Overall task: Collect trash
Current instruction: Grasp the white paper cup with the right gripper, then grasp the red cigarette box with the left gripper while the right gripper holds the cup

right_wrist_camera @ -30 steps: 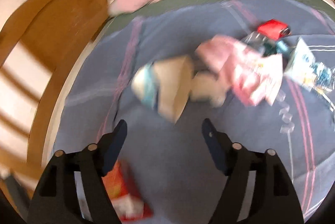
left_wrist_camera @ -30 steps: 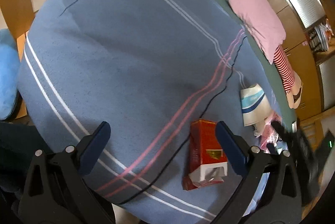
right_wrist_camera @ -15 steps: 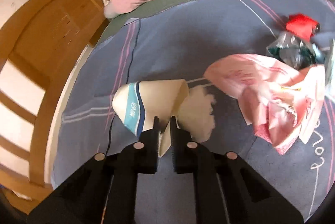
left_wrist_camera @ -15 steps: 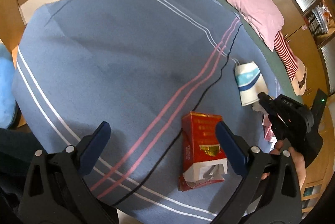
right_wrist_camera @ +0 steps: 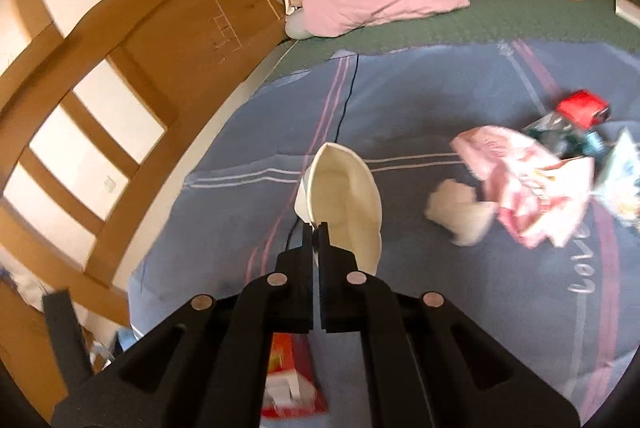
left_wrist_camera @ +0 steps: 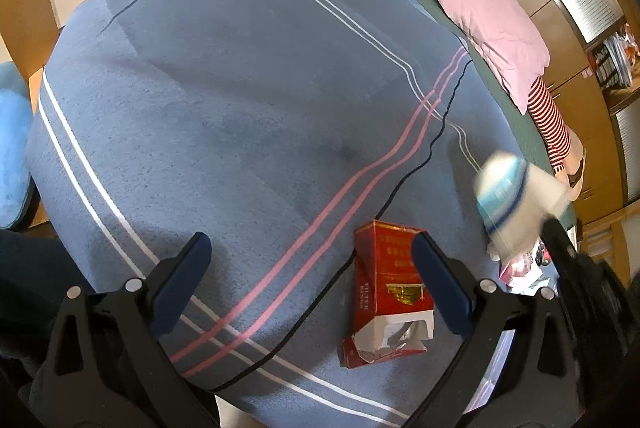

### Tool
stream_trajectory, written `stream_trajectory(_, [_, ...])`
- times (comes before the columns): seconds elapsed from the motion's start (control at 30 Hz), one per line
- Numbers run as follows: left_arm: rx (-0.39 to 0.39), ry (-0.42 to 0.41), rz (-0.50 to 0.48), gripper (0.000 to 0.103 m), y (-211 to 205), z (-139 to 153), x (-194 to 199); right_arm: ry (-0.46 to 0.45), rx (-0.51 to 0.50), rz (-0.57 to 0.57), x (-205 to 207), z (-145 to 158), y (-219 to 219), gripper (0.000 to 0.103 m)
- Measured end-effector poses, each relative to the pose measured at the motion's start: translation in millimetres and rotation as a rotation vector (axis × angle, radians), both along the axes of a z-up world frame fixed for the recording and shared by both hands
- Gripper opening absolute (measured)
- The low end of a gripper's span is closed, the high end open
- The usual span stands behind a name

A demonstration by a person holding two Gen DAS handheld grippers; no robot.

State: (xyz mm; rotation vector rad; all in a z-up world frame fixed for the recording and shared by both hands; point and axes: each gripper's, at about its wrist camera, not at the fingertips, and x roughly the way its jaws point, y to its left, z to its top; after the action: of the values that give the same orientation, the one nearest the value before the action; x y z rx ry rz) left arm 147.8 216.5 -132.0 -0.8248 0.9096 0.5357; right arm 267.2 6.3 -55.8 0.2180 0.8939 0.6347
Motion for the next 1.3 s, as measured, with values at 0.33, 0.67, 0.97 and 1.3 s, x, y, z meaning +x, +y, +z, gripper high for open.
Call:
stream_trajectory(0.33, [-0.022, -0.007, -0.017, 0.100, -3.1, 0.3, 1.8, -0.059, -0.165, -0.080, -54.5, 24.9, -47.8, 0.003])
stream_trajectory(0.67, [-0.121, -0.093, -0.107, 0.100, -1.5, 1.2, 5.7, -0.031, -0.302, -0.143, -84.1, 1.7, -67.4, 0.003])
stream_trajectory(0.97, [-0.059, 0.006, -0.193, 0.099, -23.5, -4.2, 34.8, 0.008, -0.218, -0.187, -97.3, -2.9, -101.1, 0.003])
stream_trajectory(1.3, [0.210, 0.191, -0.431, 0.065, -82.0, -13.5, 63.4, -0.067, -0.260, -0.188, -119.6, 4.5, -105.0, 0.003])
